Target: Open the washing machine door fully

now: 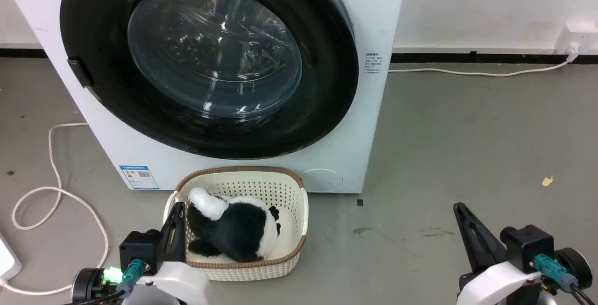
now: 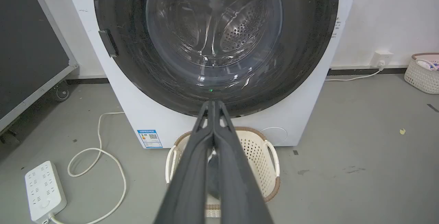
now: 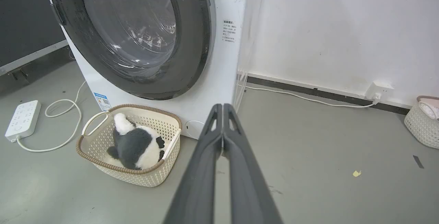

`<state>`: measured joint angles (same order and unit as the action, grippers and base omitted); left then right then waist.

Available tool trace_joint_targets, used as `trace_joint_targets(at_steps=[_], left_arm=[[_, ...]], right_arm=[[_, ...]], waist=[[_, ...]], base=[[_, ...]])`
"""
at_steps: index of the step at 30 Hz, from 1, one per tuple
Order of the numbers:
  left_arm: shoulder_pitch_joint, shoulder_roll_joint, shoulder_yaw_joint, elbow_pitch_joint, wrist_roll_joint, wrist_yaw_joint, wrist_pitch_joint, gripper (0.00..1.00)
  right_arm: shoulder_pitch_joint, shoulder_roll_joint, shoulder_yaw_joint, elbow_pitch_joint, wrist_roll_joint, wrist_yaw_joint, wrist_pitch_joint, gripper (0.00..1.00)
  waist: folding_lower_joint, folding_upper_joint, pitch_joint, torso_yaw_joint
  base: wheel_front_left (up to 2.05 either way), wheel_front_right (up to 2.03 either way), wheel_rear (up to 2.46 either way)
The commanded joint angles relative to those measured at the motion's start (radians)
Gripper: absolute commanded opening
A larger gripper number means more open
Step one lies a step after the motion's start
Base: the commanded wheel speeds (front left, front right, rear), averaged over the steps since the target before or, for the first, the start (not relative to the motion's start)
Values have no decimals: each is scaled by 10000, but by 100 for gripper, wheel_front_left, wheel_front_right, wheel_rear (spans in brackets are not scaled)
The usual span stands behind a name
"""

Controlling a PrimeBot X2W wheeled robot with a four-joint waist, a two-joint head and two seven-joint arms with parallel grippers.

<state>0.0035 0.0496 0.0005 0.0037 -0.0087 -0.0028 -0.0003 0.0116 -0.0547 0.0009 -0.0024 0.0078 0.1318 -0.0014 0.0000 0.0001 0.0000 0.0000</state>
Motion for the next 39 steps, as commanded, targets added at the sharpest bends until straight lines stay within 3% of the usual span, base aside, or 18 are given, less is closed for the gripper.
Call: trace_joint_targets(at_steps=[1,37,38,39], left_arm=[[-35,6,-5,-37,87,28,3,0],[-35,6,-5,-37,87,28,3,0],[0,0,-1,0,-2,-2,-2,100],[1,0,-8,2,-17,-2,-4,100]], right_arm=[[-116,45,-9,24,-78,-11,14,0],[-116,45,-9,24,-78,-11,14,0],[1,0,0,0,3,0,-2,100],[7,0,0,-2,7,0,-5,100]], waist=[[0,-1,0,0],[0,-1,0,0],[0,-1,0,0],[0,-1,0,0]], base=[[0,0,0],[0,0,0],[0,0,0],[0,0,0]])
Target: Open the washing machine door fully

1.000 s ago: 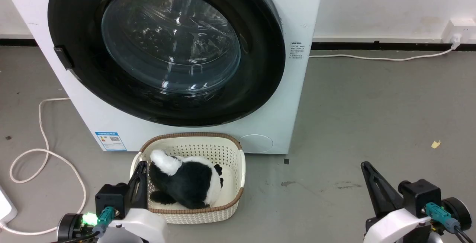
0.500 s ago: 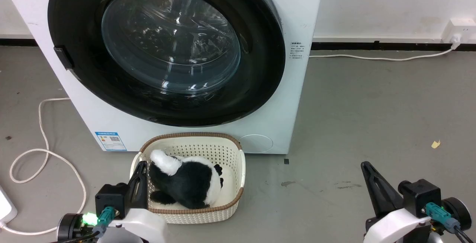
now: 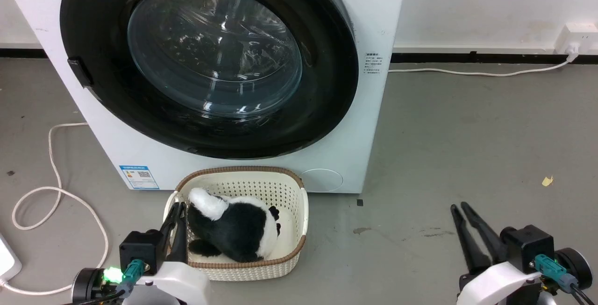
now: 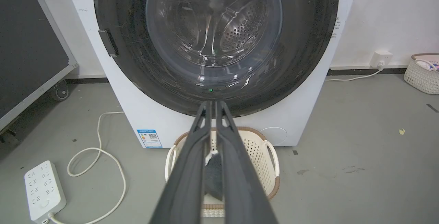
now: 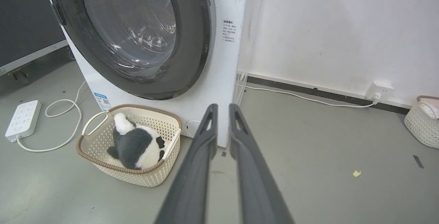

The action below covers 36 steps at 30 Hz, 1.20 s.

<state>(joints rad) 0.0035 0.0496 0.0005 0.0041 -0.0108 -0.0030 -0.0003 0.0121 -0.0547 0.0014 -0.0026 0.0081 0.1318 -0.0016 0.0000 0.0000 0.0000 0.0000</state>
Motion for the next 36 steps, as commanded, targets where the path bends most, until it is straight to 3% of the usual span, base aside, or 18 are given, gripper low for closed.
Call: trace_joint_targets(at_steps=[1,20,36], left_arm=[[1,0,-4,1,1,0,-5,100],[-77,5,-271,145,29,68,-408,100],[-438,5,-622,121,-31,212,-763,100]], right_arm=[[1,0,-2,0,6,0,-3,100],[-45,-33,-21,-99,175,-2,-406,100],[-1272,-926,92,-238,650,-3,-437,100]], waist=[[0,0,0,0],[0,0,246,120],[0,0,1062,574]], base=[[0,0,0],[0,0,0],[0,0,0]])
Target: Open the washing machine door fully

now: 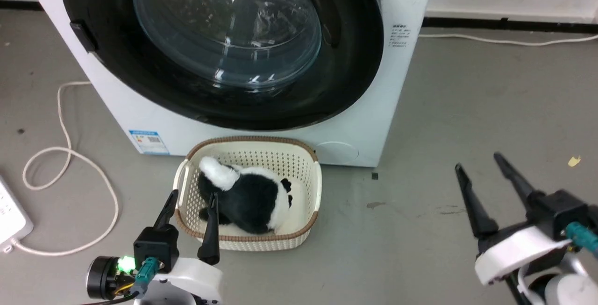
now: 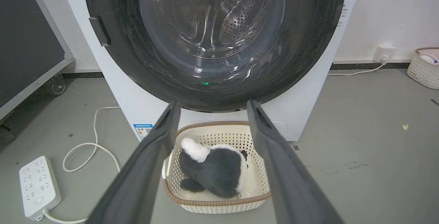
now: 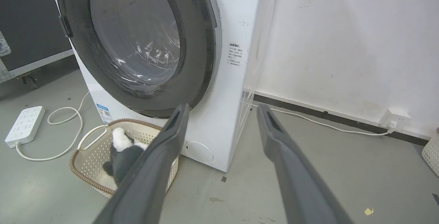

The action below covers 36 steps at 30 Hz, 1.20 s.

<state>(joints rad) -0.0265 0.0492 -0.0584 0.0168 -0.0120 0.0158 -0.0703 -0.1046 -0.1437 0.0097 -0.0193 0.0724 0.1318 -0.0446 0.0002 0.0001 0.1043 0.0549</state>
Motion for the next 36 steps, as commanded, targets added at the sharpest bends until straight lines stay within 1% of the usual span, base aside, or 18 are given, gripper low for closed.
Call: trace_joint_targets(at_steps=[1,3,4,5,6,16,25,29,36], left_arm=[[-168,8,-58,-9,-24,33,-84,100],[-230,8,-114,-10,-34,50,-126,100],[-291,8,-162,-11,-49,75,-168,100],[-291,8,-162,-11,-49,75,-168,100],[-321,8,-185,-13,-59,87,-189,100],[-517,7,-415,-4,-117,191,-398,100],[-649,7,-645,17,-161,279,-586,100],[-701,8,-737,12,-176,307,-670,100],[-849,8,-928,-10,-209,357,-816,100]], right_arm=[[-225,-99,17,-80,77,-3,13,100],[-465,-199,-1,-77,250,-4,61,100],[-704,-282,-25,-53,447,-4,129,46],[-704,-282,-25,-53,447,-4,129,46],[-824,-323,-41,-38,540,-4,163,0],[-1990,-621,-125,212,1480,-5,458,0],[-3114,-626,-532,689,2599,-6,795,0],[-3693,-510,-798,1045,3242,-6,1176,0],[-4912,-270,-1406,1945,4212,-7,2149,0]], waist=[[-2,-1,73,53],[-2,-1,179,118],[-2,-1,282,188],[-2,-1,282,188],[-2,-1,332,224],[-2,-1,760,612],[-2,-1,1028,969],[-2,-1,1177,1111],[-2,-1,1571,1386]], base=[[0,0,0],[0,0,0],[0,0,0],[0,0,0],[0,0,0],[0,0,0],[0,0,0],[0,0,0],[0,0,0]])
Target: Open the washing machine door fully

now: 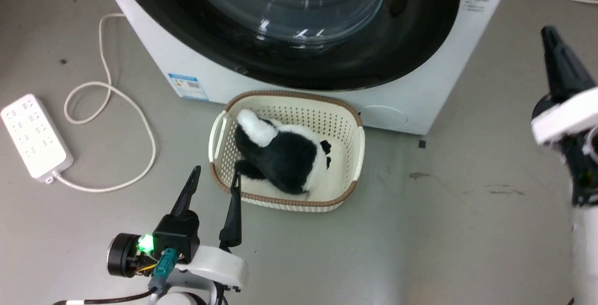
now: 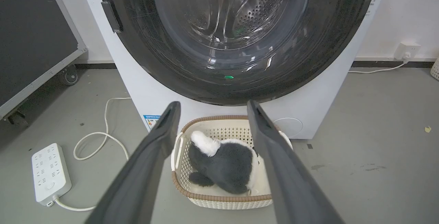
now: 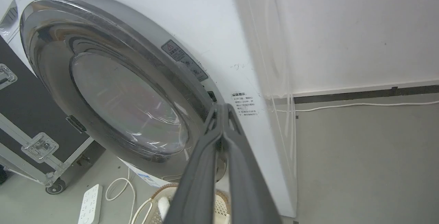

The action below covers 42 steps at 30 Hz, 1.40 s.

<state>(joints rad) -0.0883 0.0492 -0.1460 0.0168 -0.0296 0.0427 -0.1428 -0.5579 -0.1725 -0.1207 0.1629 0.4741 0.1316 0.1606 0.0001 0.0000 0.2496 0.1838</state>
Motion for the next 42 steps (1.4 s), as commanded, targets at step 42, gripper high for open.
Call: trace_joint_targets(at_steps=[42], left_arm=[[-1275,10,-1680,267,-725,896,-989,100]], right_arm=[[-7749,-300,-5310,7871,2322,-9,6527,0]], waist=[[-1,0,1816,2049]], base=[[0,0,0]])
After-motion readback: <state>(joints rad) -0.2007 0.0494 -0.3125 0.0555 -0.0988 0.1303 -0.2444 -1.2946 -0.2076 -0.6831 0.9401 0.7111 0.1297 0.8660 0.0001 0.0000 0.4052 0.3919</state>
